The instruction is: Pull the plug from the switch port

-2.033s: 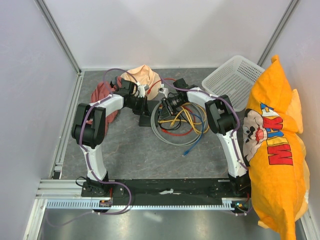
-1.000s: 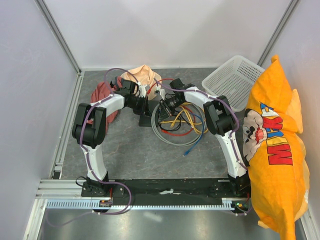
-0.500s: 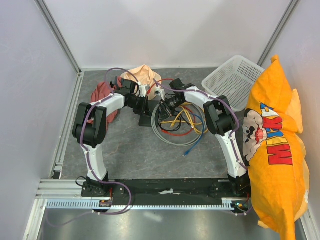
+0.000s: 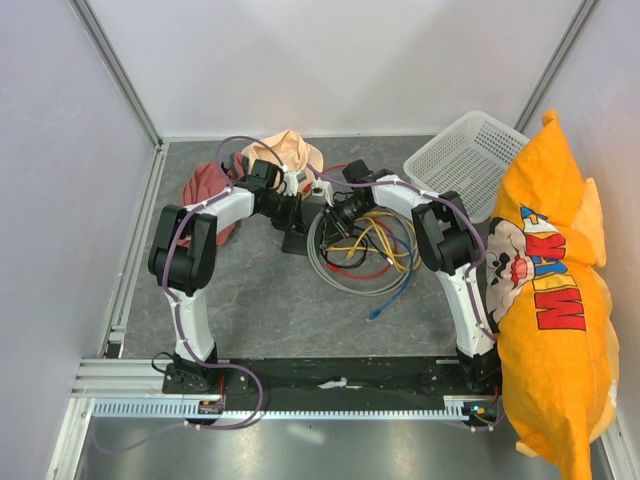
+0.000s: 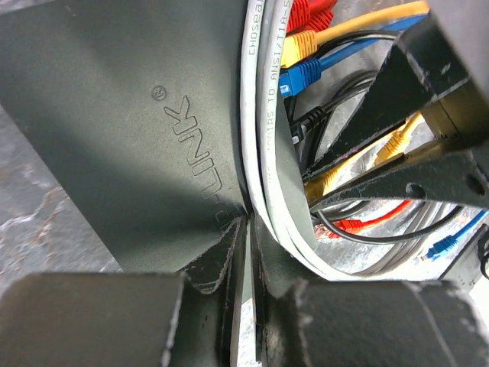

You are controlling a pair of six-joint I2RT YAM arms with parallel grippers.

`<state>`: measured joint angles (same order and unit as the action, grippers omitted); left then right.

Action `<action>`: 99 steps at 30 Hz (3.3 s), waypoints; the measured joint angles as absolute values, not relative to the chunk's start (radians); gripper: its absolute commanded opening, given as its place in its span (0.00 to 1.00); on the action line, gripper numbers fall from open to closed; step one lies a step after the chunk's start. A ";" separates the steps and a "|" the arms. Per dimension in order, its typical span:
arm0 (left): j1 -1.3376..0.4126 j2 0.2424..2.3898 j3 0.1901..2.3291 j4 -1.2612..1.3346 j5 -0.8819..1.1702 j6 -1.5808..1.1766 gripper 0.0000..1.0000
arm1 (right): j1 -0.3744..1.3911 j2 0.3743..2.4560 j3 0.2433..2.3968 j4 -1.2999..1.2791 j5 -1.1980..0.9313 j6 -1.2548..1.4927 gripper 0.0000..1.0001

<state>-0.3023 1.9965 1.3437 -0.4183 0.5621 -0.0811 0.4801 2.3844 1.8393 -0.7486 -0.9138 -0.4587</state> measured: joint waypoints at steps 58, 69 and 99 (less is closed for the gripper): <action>-0.356 2.008 1.375 -0.424 0.505 -0.081 0.06 | 0.241 1.732 1.497 -0.284 -0.546 -0.148 0.00; -0.356 2.019 1.391 -0.440 0.508 -0.082 0.04 | 0.193 1.464 1.362 -0.191 -0.093 -0.052 0.00; -0.356 2.029 1.408 -0.458 0.510 -0.089 0.04 | 0.128 1.453 1.127 -0.443 -0.224 -0.214 0.85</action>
<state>-0.3557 2.0289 1.4082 -0.4583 0.5102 -0.0887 0.1280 1.4528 1.1267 -0.4435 -0.2237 -0.2138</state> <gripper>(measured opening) 0.046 0.853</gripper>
